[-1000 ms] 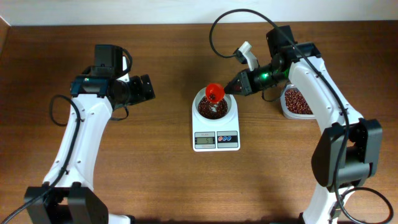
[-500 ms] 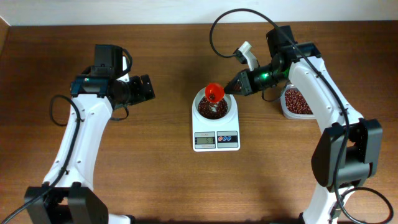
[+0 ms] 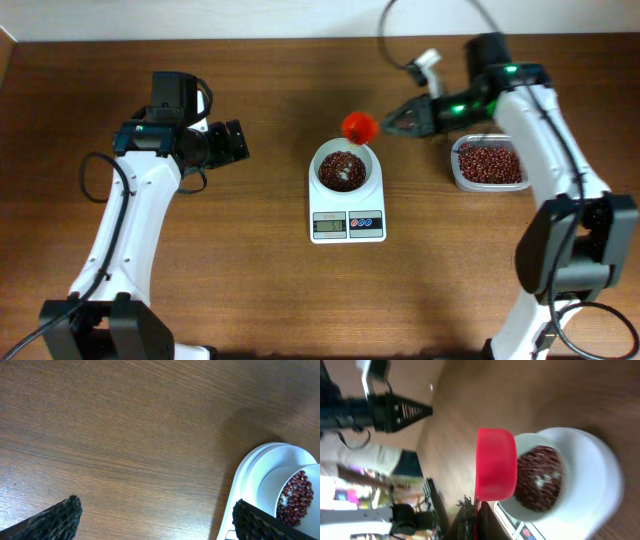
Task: Scoop item into bowl and weigh 50g on scale
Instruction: 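Carry the scoop right back over the bean tub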
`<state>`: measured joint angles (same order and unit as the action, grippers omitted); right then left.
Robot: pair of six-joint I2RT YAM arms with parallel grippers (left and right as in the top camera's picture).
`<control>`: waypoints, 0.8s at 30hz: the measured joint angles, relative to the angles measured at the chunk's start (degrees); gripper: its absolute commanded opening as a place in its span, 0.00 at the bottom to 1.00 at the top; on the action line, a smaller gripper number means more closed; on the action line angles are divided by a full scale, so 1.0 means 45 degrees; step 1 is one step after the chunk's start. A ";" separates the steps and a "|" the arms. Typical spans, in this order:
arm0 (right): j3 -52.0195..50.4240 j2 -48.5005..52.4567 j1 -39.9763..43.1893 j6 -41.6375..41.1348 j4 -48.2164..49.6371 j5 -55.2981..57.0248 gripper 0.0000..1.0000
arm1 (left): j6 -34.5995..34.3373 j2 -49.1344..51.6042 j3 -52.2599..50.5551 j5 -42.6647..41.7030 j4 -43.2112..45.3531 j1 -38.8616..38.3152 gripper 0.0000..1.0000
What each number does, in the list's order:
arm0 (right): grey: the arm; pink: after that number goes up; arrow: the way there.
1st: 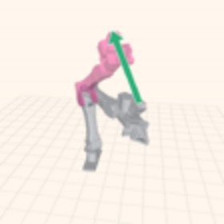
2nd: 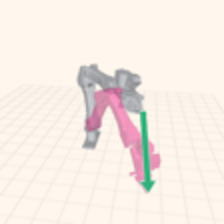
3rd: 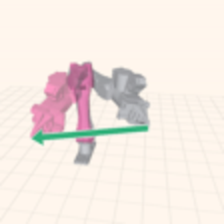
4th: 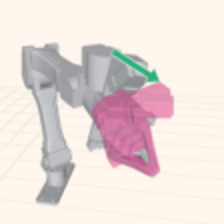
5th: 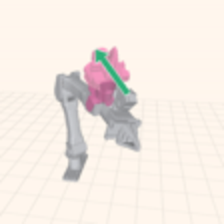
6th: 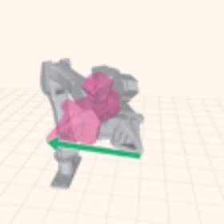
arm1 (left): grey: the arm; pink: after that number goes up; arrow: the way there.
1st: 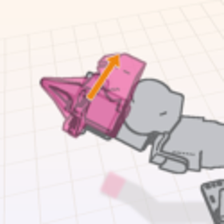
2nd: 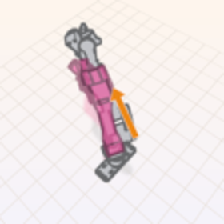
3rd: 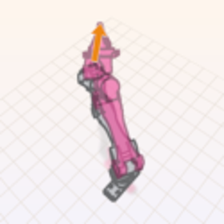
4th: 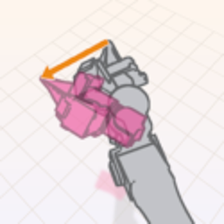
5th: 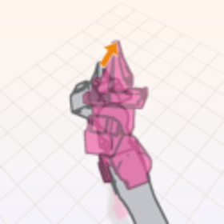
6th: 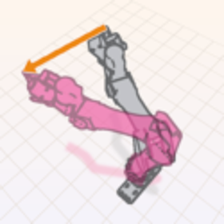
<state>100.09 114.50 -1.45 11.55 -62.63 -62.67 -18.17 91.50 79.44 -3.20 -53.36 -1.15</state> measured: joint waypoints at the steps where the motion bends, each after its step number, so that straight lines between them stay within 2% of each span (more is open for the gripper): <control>1: 0.0005 0.0000 0.0408 0.0000 -0.0136 -0.0063 0.04 | 0.0000 0.0000 0.0000 0.0000 0.0000 0.0000 0.99; 9: 0.0024 0.0000 0.3725 -0.0102 -0.1520 0.0262 0.04 | 0.0000 0.0000 0.0000 -0.0005 0.0000 0.0000 0.99; 14: 0.0690 0.0000 0.5134 -0.0291 -0.2841 0.1030 0.04 | 0.0000 0.0000 0.0000 -0.0005 0.0000 -0.0005 0.99; 20: 0.3531 -0.0024 0.5595 -0.1175 -0.4493 0.5683 0.04 | -0.0005 0.0000 0.0000 -0.0005 0.0000 0.0000 0.99; 24: 0.3759 -0.0024 0.4799 -0.1792 -0.4571 0.9015 0.04 | 0.0000 0.0000 0.0000 -0.0005 -0.0005 0.0000 0.99</control>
<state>117.01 114.39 20.14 3.49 -83.20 -22.11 -18.17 91.50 79.44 -3.22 -53.39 -1.15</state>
